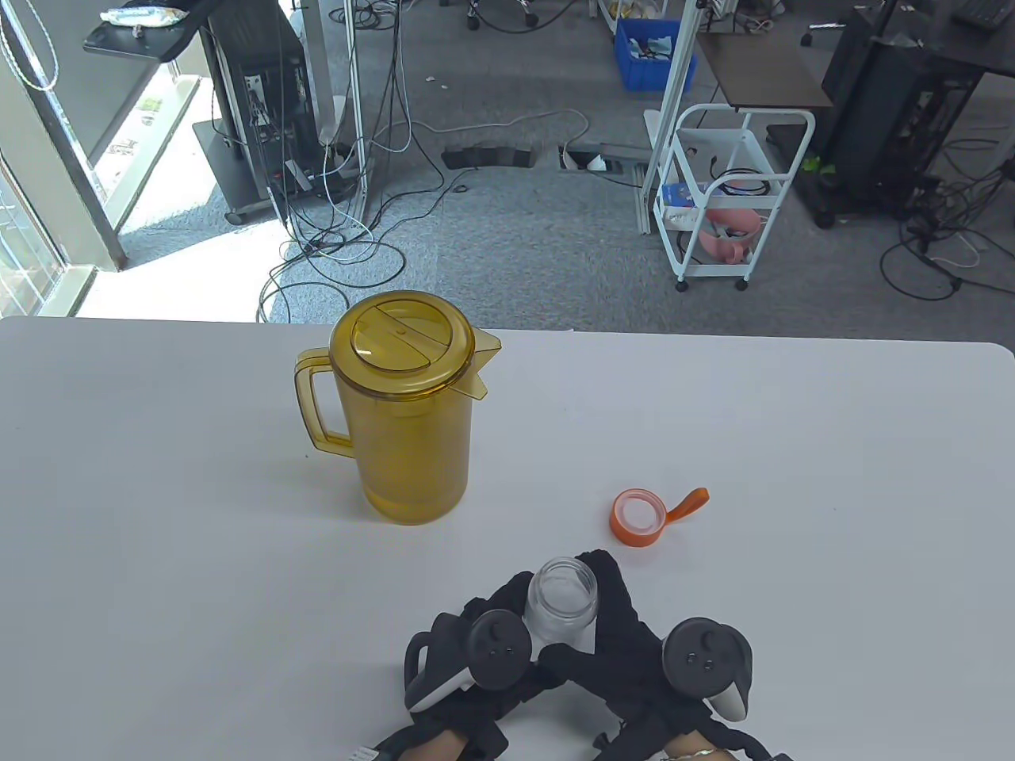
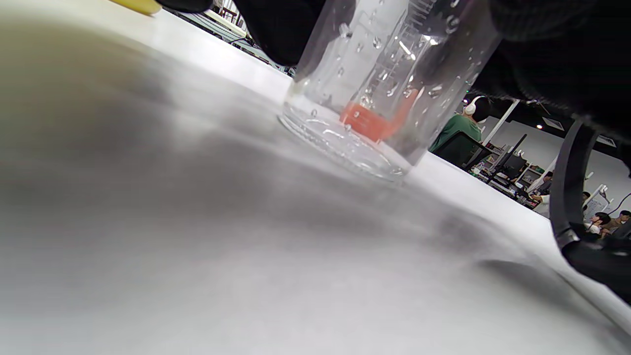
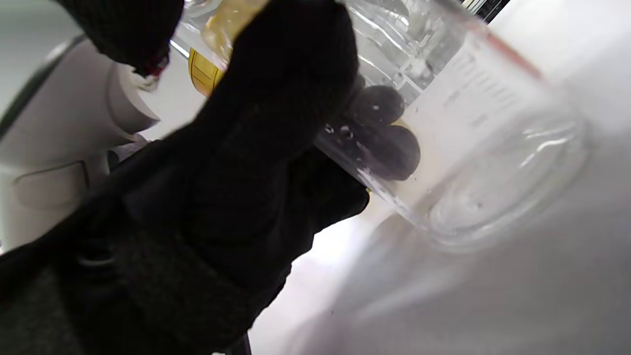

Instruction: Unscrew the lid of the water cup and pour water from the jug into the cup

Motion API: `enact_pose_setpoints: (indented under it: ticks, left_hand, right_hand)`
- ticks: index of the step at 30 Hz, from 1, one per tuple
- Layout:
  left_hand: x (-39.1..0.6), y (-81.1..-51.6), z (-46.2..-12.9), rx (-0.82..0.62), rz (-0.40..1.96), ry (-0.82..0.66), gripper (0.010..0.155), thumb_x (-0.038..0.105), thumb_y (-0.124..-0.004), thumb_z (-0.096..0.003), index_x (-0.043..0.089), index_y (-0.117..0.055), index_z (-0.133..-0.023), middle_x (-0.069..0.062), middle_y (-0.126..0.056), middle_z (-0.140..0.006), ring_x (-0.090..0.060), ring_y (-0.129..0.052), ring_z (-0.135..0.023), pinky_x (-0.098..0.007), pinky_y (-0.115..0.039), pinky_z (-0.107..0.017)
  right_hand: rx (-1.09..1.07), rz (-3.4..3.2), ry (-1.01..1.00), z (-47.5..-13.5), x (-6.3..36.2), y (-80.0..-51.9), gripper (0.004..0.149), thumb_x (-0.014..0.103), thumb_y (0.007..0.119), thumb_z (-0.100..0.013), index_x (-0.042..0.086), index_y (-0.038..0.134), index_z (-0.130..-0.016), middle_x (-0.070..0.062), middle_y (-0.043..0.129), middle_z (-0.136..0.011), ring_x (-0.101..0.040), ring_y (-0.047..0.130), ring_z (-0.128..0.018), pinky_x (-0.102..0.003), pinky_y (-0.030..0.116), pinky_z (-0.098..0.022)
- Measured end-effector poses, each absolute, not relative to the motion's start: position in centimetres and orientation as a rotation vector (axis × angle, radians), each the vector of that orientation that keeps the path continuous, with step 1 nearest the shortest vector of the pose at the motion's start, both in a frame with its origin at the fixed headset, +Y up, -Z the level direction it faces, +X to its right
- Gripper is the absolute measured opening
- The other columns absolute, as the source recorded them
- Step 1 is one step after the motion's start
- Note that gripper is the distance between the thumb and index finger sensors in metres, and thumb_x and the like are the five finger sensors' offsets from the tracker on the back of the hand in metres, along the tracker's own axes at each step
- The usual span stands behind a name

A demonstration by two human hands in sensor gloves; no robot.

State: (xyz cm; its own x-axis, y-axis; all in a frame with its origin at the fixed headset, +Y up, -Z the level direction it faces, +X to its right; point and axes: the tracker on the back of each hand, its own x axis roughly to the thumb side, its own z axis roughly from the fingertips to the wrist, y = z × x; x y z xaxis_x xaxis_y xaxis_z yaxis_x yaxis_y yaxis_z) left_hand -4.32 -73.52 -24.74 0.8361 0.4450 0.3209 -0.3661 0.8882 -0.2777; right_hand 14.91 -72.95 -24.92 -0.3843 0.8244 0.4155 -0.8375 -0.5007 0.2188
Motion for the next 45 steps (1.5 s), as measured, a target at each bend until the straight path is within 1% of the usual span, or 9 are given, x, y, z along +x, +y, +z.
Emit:
enact_pose_setpoints:
  ticks: [6, 12, 16, 17, 20, 23, 31, 38, 45]
  left_hand:
    - [-4.3, -73.5, -24.8, -0.214, 0.432, -0.387, 0.11, 0.083, -0.051, -0.0494, 0.009, -0.003, -0.115, -0.007, -0.03, -0.122, -0.022, -0.057, -0.116, -0.06, -0.042, -0.087]
    - [-4.4, -73.5, -24.7, -0.204, 0.439, -0.387, 0.109, 0.082, -0.052, -0.0501, 0.009, -0.005, -0.116, -0.008, -0.033, -0.122, -0.023, -0.059, -0.116, -0.062, -0.043, -0.086]
    - [-5.7, -72.7, -24.2, -0.056, 0.459, -0.401, 0.108, 0.079, -0.06, -0.0482, 0.011, -0.017, -0.119, -0.009, -0.043, -0.122, -0.028, -0.068, -0.112, -0.064, -0.049, -0.082]
    - [-6.2, -72.1, -24.1, 0.02, 0.417, -0.408, 0.109, 0.079, -0.063, -0.0463, 0.01, -0.02, -0.119, -0.011, -0.046, -0.121, -0.03, -0.07, -0.111, -0.065, -0.05, -0.081]
    - [-7.8, -70.3, -24.3, 0.014, 0.188, -0.475, 0.107, 0.078, -0.058, -0.0491, 0.008, -0.017, -0.12, -0.013, -0.042, -0.123, -0.037, -0.062, -0.116, -0.067, -0.05, -0.079]
    - [-10.7, -67.8, -24.4, 0.076, 0.138, -0.443, 0.106, 0.078, -0.058, -0.0488, 0.01, -0.018, -0.12, -0.011, -0.043, -0.124, -0.036, -0.063, -0.116, -0.065, -0.051, -0.081]
    - [-20.2, -59.6, -26.5, 0.488, 0.65, -0.163, 0.103, 0.076, -0.056, -0.0538, 0.012, -0.01, -0.121, -0.014, -0.027, -0.127, -0.041, -0.047, -0.121, -0.066, -0.042, -0.083]
    - [-25.9, -60.5, -32.9, 0.385, 0.675, 0.123, 0.096, 0.062, -0.065, -0.0586, 0.014, -0.009, -0.12, -0.012, -0.024, -0.126, -0.039, -0.05, -0.121, -0.063, -0.048, -0.082]
    - [-26.7, -63.2, -37.6, 0.311, 0.506, 0.169, 0.087, 0.057, -0.061, -0.0616, 0.021, -0.006, -0.118, -0.012, -0.021, -0.125, -0.038, -0.051, -0.12, -0.061, -0.053, -0.082]
  right_hand:
    - [0.539, 1.999, -0.045, -25.1, 14.8, -73.3, 0.101, 0.044, 0.085, -0.047, 0.012, 0.013, -0.11, -0.022, 0.031, -0.116, -0.047, 0.044, -0.108, -0.067, 0.034, -0.071]
    - [0.53, 2.03, -0.078, -25.2, 14.8, -73.2, 0.1, 0.047, 0.087, -0.044, 0.013, 0.019, -0.109, -0.021, 0.038, -0.114, -0.044, 0.054, -0.106, -0.067, 0.039, -0.07]
    - [0.539, 2.042, -0.082, -25.3, 14.9, -73.2, 0.1, 0.048, 0.087, -0.044, 0.012, 0.02, -0.109, -0.021, 0.039, -0.115, -0.044, 0.055, -0.105, -0.067, 0.038, -0.07]
    - [0.537, 2.04, -0.08, -25.3, 14.9, -73.3, 0.1, 0.048, 0.087, -0.045, 0.012, 0.019, -0.109, -0.021, 0.039, -0.115, -0.044, 0.055, -0.105, -0.068, 0.038, -0.07]
    - [0.539, 2.038, -0.075, -25.3, 14.8, -73.2, 0.1, 0.048, 0.087, -0.045, 0.012, 0.019, -0.109, -0.021, 0.038, -0.115, -0.044, 0.054, -0.105, -0.068, 0.037, -0.07]
    - [0.545, 2.035, -0.073, -25.3, 14.9, -73.3, 0.1, 0.047, 0.087, -0.045, 0.012, 0.019, -0.109, -0.021, 0.038, -0.115, -0.045, 0.054, -0.105, -0.068, 0.037, -0.07]
    - [0.548, 2.03, -0.061, -25.3, 14.8, -73.2, 0.1, 0.047, 0.087, -0.045, 0.012, 0.018, -0.109, -0.021, 0.036, -0.115, -0.046, 0.054, -0.105, -0.067, 0.045, -0.069]
    - [0.561, 2.014, -0.033, -25.5, 14.9, -73.3, 0.1, 0.047, 0.087, -0.045, 0.013, 0.017, -0.109, -0.02, 0.034, -0.115, -0.046, 0.052, -0.105, -0.068, 0.046, -0.069]
    - [0.574, 1.996, -0.021, -25.6, 15.0, -73.2, 0.1, 0.046, 0.087, -0.045, 0.013, 0.017, -0.109, -0.02, 0.035, -0.115, -0.046, 0.052, -0.106, -0.069, 0.044, -0.069]
